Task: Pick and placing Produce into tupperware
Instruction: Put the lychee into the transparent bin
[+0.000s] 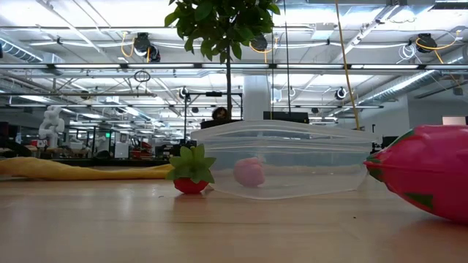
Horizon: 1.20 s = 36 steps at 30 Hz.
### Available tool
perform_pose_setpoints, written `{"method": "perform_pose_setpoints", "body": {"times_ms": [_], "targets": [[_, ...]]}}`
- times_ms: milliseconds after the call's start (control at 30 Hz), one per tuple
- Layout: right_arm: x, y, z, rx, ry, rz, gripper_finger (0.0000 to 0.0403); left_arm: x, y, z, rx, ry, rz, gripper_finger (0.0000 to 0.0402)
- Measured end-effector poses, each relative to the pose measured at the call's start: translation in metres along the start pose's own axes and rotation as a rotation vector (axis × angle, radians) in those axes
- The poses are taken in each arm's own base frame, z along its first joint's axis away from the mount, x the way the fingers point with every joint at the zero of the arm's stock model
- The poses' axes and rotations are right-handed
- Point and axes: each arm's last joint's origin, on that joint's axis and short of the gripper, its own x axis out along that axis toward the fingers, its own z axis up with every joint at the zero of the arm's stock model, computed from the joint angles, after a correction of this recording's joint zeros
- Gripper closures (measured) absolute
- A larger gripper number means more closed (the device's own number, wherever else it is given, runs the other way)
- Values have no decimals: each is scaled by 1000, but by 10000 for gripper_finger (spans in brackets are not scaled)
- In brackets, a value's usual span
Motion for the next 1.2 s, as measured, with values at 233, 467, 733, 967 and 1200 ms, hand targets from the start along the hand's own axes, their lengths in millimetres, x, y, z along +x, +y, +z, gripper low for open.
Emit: {"method": "perform_pose_setpoints", "body": {"times_ms": [233, 467, 733, 967, 1200], "targets": [[0, 0, 0, 2, 0, 0, 174, 0, 0, 0, -1, -6, 6, 5], [0, 0, 0, 3, 0, 0, 174, 0, -1, 1, -47, -13, 0, 5], [0, 0, 0, 3, 0, 0, 174, -2, -10, -3, -81, -32, -30, 5], [0, 0, 0, 3, 0, 0, 174, -2, -12, -5, -73, -40, -31, 5], [0, 0, 0, 16, 0, 0, 174, -2, -12, -5, -71, -55, -15, 5]]}}
